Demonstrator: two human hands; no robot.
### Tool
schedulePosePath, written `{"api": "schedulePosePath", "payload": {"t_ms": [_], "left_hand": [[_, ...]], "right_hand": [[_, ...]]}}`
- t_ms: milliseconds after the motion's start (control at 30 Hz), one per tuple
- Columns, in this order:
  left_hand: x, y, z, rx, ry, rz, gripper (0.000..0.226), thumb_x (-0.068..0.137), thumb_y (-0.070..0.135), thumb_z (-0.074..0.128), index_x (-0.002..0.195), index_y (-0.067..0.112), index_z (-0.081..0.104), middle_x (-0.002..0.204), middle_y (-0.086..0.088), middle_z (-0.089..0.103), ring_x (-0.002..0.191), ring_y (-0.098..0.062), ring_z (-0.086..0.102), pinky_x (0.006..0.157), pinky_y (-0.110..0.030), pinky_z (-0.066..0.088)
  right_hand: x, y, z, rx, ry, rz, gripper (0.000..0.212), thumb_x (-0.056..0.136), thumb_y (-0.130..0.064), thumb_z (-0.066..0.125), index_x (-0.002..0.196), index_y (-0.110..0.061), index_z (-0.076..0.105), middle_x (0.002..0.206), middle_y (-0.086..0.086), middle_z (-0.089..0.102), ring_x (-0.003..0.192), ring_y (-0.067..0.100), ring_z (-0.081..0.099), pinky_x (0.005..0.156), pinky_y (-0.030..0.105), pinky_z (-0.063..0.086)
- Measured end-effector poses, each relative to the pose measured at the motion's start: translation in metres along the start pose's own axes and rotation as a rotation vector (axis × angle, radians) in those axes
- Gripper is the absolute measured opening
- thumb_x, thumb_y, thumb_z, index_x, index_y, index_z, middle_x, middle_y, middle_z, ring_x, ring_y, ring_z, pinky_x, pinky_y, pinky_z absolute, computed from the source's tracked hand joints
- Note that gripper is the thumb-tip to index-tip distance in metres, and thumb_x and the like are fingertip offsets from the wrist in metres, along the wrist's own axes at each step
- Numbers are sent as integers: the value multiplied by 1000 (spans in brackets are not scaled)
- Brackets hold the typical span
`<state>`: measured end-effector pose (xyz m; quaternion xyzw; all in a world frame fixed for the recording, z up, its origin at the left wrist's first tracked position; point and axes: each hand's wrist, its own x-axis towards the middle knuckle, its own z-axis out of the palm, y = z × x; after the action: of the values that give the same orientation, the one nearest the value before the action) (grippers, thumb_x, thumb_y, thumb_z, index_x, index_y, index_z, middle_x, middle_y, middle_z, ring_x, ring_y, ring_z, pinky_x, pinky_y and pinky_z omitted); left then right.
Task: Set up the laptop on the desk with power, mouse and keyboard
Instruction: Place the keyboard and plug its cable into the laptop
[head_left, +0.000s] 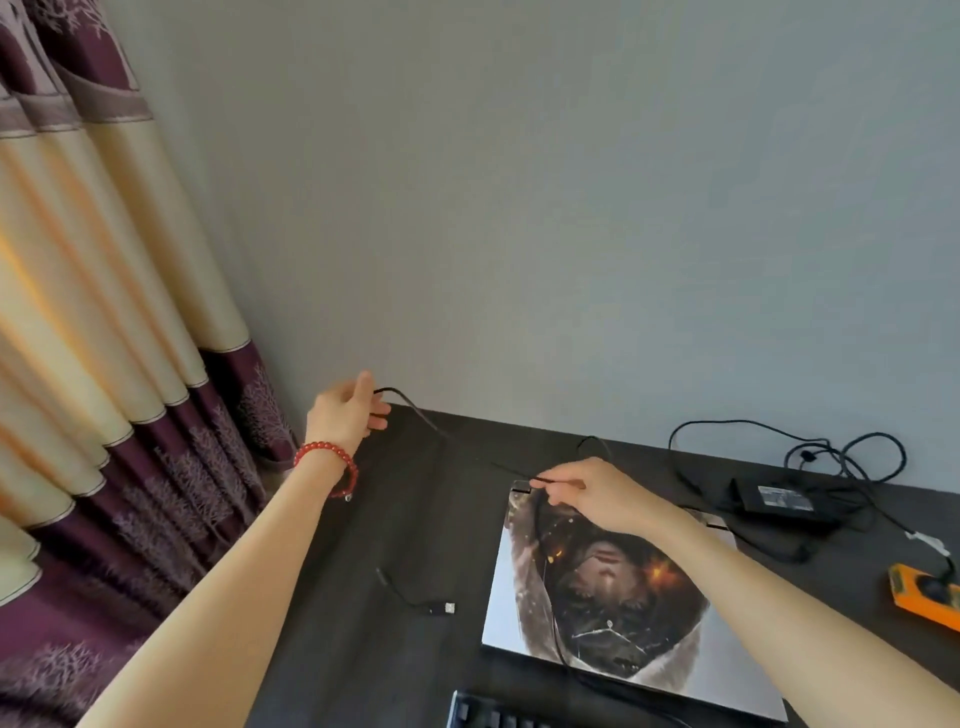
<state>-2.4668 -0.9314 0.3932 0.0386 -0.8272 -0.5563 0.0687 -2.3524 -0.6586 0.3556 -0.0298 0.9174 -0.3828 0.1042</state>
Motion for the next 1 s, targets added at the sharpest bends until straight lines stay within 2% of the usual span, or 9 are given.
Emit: {"api": "schedulePosePath", "payload": {"t_ms": [100,233,300,533,600,700,767,867,1000], "left_hand": [[25,-31,-10,-191,-46,-164,29,92,22,51,105,-2,60,79,-8,66,62,-15,64,63,-26,54],[43,-76,-15,-56,-263,-129,42,91,4,48,131,17,40,84,-7,66,56,-15,67,52,-22,56],[43,-98,-15,67,-335,-91,46,92,3,46,135,16,37,93,-7,66,66,-19,66,64,-27,57],[64,-168,-4,229,-302,-71,31,91,3,42,114,11,60,101,-3,65,94,-15,53,84,-26,39],[70,-181,2,209,-305,-101,26,92,18,47,113,14,62,95,-2,64,87,-11,53,84,-25,38],[79,-193,10,182,-274,-115,29,94,26,45,111,11,63,98,-10,65,77,-8,54,78,-25,40],[86,-194,15,172,-218,-113,28,95,20,44,112,8,62,104,-12,65,81,-11,55,80,-26,43],[94,-191,25,131,-191,-91,25,95,13,43,112,10,62,95,-9,65,84,-13,56,83,-27,44],[79,-193,38,76,-373,-20,22,93,6,43,102,15,61,83,-2,62,59,-7,53,64,-19,46]], "right_hand": [[15,-8,32,25,-58,25,30,96,-32,44,122,-28,58,122,-11,62,110,-3,54,89,6,37],[42,-3,56,55,468,187,37,96,-22,44,132,-15,48,139,5,47,128,19,43,106,29,32],[48,5,67,123,525,345,44,96,-23,44,138,-13,37,146,8,37,133,24,37,111,37,30],[72,51,128,142,306,686,44,98,-15,31,141,-5,29,146,17,38,94,11,55,82,23,43],[80,56,149,51,237,728,42,97,-12,30,138,-3,34,140,20,44,114,32,53,99,41,41],[81,42,188,10,80,630,40,95,-8,32,134,0,37,115,16,54,106,30,53,97,36,41],[71,24,211,155,-87,570,46,98,-16,31,144,-11,26,116,13,57,97,24,57,88,21,45],[60,18,235,205,-278,511,50,99,-23,26,147,-25,13,140,17,45,124,28,47,107,34,34],[65,19,228,358,78,481,41,95,1,27,133,-4,42,125,21,58,110,26,58,96,23,39]]}}
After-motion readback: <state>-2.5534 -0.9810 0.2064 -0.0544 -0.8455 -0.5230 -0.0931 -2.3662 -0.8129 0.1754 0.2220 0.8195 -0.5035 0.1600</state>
